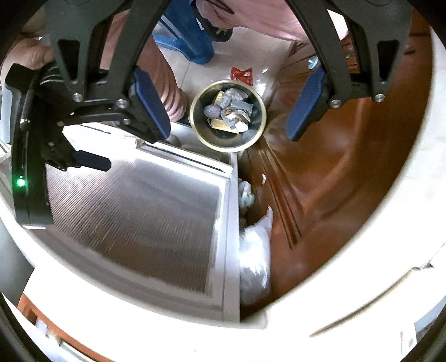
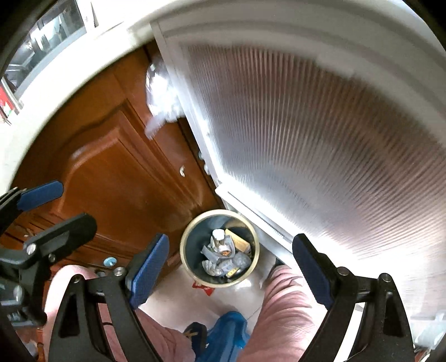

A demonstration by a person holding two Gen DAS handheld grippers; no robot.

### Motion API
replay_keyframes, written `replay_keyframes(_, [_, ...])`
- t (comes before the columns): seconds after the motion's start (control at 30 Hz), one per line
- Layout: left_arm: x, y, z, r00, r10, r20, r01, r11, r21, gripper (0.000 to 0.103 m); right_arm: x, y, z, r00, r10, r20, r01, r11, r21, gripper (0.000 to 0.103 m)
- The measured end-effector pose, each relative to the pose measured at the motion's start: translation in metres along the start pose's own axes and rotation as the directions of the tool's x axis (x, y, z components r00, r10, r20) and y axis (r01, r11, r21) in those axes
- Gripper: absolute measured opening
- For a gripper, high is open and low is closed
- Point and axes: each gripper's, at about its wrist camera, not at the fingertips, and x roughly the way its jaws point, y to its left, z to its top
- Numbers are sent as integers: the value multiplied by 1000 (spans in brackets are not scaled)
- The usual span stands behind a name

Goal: Collect trash

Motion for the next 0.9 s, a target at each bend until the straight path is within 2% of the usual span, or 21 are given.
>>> replay_keyframes(0.23, [-67, 13, 16, 995, 15, 95, -9, 998, -62, 83, -77, 16, 14, 994, 10, 112, -8, 1000, -23, 91])
replay_keyframes(0.37, [-104, 18, 24, 990, 30, 141, -18, 996, -84, 83, -132, 23, 26, 981, 7, 192, -3, 1000, -25, 91])
replay_keyframes(0.6, [-164, 20, 38, 970, 79, 231, -55, 993, -106, 83, -223, 41, 45, 942, -7, 336, 23, 999, -45, 94])
replay_keyframes(0.8, [-208, 17, 52, 947, 117, 300, -86, 990, -115, 83, -279, 57, 53, 907, -15, 420, 43, 997, -58, 95])
replay_keyframes(0.9, [-224, 15, 59, 934, 137, 330, -104, 988, -115, 83, -302, 57, 57, 898, -17, 440, 41, 998, -47, 95])
